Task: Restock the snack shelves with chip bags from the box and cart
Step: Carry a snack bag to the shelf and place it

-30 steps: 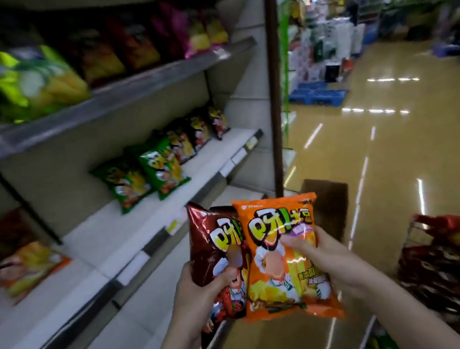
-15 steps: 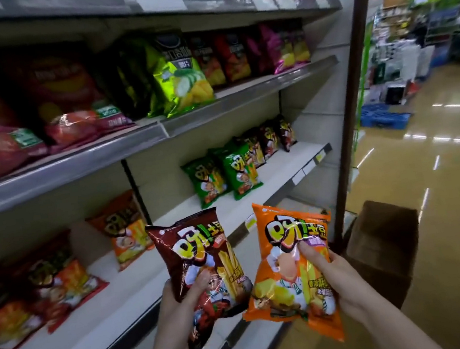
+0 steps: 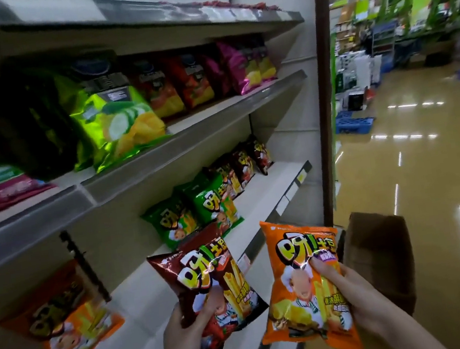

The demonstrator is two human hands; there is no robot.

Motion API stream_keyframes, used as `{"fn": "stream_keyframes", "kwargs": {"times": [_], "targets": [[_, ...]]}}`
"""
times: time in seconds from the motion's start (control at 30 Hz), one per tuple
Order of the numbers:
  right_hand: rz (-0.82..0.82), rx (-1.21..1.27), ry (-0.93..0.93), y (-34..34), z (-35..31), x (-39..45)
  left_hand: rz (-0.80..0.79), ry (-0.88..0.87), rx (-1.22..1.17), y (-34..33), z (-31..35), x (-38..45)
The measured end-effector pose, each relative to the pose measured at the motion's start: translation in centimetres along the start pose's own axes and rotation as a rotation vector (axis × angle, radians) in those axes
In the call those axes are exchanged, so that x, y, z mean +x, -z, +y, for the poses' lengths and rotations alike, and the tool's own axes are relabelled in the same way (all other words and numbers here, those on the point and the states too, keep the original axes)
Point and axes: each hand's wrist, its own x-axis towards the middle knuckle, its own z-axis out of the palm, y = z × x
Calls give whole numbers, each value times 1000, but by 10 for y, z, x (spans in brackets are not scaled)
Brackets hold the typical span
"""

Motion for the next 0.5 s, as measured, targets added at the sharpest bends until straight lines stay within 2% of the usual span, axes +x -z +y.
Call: {"fn": "stream_keyframes", "kwargs": {"times": [0.13,0.3,0.5], "targets": [[57,29,17,32,-32,50,-102,59,30,-46,5,74],[74,3,67,72,-75,104,-161,1,89,-106,12,145],[118,-17,23,108,-86,156,-240,14,62,-155,1,204]]}}
